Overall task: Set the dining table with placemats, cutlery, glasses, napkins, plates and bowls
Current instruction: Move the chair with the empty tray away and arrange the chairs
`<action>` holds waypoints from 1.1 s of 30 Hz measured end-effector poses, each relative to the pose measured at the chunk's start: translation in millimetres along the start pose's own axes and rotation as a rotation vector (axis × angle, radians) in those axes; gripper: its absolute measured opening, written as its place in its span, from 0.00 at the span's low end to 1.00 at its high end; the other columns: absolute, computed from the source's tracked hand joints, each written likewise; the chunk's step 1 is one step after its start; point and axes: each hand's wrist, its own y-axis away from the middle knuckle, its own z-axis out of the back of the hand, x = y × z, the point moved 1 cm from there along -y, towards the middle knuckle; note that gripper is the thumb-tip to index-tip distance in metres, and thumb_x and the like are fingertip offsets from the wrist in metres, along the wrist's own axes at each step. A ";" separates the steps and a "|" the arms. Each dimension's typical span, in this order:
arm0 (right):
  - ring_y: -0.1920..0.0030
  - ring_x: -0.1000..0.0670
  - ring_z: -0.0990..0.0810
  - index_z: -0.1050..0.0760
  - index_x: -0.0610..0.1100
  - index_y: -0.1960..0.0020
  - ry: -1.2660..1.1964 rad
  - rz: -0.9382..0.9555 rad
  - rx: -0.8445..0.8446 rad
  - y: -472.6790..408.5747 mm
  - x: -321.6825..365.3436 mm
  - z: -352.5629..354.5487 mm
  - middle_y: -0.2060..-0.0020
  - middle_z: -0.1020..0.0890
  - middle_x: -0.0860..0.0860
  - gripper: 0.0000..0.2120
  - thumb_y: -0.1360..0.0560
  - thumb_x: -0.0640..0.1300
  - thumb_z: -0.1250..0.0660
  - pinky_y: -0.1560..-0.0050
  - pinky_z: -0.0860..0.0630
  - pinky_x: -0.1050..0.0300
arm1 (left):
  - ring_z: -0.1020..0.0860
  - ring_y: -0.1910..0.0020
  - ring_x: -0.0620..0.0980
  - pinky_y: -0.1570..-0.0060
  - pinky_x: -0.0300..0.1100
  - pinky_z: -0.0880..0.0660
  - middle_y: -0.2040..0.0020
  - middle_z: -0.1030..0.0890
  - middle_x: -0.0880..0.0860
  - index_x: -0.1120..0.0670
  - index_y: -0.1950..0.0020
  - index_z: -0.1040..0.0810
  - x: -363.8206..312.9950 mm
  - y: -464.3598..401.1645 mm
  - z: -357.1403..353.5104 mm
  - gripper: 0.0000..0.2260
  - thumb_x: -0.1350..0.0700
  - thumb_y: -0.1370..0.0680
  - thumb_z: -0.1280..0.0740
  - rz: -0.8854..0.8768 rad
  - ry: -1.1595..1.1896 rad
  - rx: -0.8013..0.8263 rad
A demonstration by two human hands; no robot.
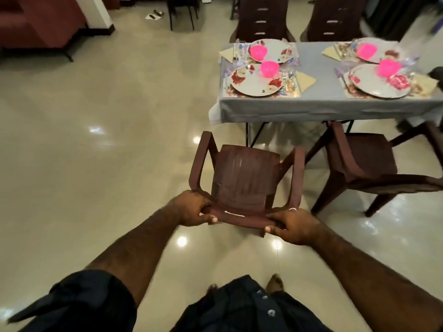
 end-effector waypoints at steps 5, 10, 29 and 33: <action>0.47 0.50 0.17 0.21 0.58 0.36 0.036 -0.162 -0.097 7.4 -2.6 21.9 0.47 0.15 0.55 0.28 0.21 0.73 0.49 0.48 0.20 0.52 | 0.22 0.44 0.48 0.41 0.48 0.29 0.48 0.18 0.44 0.46 0.45 0.20 4.6 -8.0 -18.5 0.29 0.24 0.22 0.46 -0.046 -0.076 -0.144; 0.42 0.50 0.19 0.23 0.55 0.34 0.077 -0.106 -0.016 8.1 -7.6 23.8 0.42 0.17 0.55 0.33 0.25 0.77 0.44 0.44 0.21 0.52 | 0.20 0.45 0.50 0.40 0.52 0.28 0.48 0.17 0.46 0.46 0.48 0.21 -8.9 -28.8 -26.1 0.38 0.20 0.26 0.57 -0.024 -0.075 -0.178; 0.36 0.46 0.23 0.27 0.54 0.29 0.144 -0.167 -0.061 -3.9 -176.9 84.6 0.36 0.20 0.51 0.26 0.20 0.67 0.40 0.33 0.26 0.43 | 0.20 0.44 0.53 0.36 0.57 0.26 0.44 0.17 0.49 0.45 0.38 0.23 -105.7 -184.9 19.0 0.39 0.19 0.26 0.56 0.137 -0.041 -0.074; 0.37 0.45 0.23 0.30 0.58 0.29 0.146 -0.122 -0.020 -17.6 -207.1 86.4 0.38 0.20 0.52 0.31 0.25 0.74 0.44 0.34 0.26 0.40 | 0.19 0.51 0.50 0.48 0.51 0.20 0.49 0.16 0.46 0.43 0.38 0.20 -109.7 -199.6 26.3 0.36 0.19 0.27 0.49 0.140 0.024 -0.073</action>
